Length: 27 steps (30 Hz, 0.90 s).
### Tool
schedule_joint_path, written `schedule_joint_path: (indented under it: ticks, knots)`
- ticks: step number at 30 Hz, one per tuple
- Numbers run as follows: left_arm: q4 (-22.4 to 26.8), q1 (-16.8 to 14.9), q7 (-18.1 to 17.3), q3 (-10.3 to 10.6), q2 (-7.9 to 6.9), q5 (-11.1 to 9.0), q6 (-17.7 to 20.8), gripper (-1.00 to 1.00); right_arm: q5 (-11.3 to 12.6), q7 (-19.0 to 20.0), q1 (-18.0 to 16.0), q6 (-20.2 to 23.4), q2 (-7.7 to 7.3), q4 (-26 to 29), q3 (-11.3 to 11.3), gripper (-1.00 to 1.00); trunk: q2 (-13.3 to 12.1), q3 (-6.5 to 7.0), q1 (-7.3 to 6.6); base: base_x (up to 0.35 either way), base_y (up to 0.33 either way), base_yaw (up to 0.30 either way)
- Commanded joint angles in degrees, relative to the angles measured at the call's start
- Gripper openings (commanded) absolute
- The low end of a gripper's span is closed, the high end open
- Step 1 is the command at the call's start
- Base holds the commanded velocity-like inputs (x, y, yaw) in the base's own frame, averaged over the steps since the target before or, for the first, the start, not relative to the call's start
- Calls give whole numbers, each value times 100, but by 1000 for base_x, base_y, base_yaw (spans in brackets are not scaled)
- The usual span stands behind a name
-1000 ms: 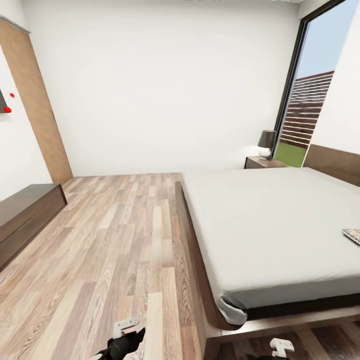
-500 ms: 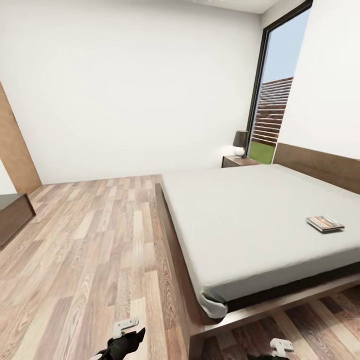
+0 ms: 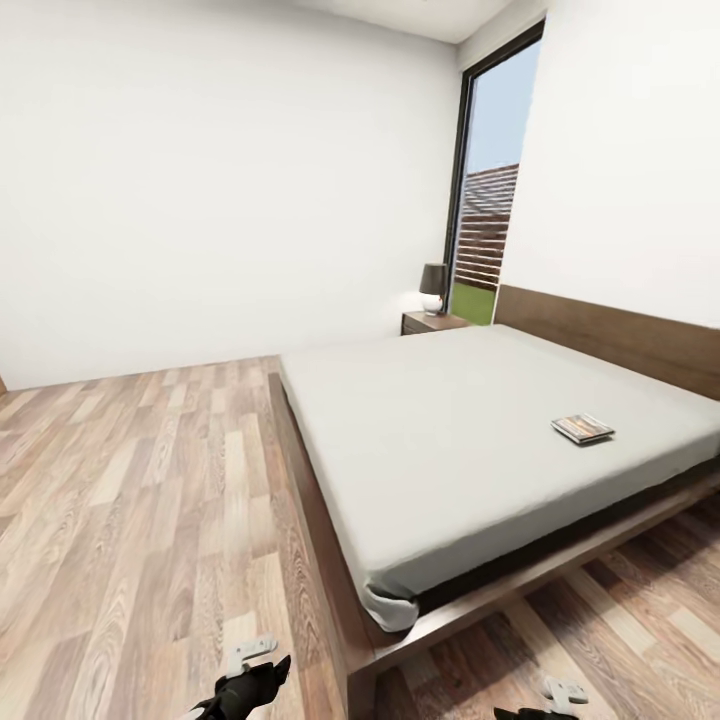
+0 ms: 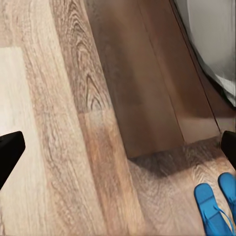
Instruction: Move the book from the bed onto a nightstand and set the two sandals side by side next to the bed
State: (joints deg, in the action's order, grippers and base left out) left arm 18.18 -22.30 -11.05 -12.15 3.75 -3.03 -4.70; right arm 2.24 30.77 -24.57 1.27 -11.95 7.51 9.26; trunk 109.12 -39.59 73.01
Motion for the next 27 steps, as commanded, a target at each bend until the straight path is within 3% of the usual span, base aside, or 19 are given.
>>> schedule_joint_path:
  ticks: [1, 27]
  knots:
    - [-3, -3, -37, -31, 3, -31, -5, 100, 22, 25, -4, 13, 0, -4, 20, 100, 2, -2, -1, 0, 0, -288]
    - [-4, -3, -37, -31, 1, -31, -5, 100, 22, 25, -4, 13, 0, -4, 21, 100, 2, 51, -1, 0, 0, -295]
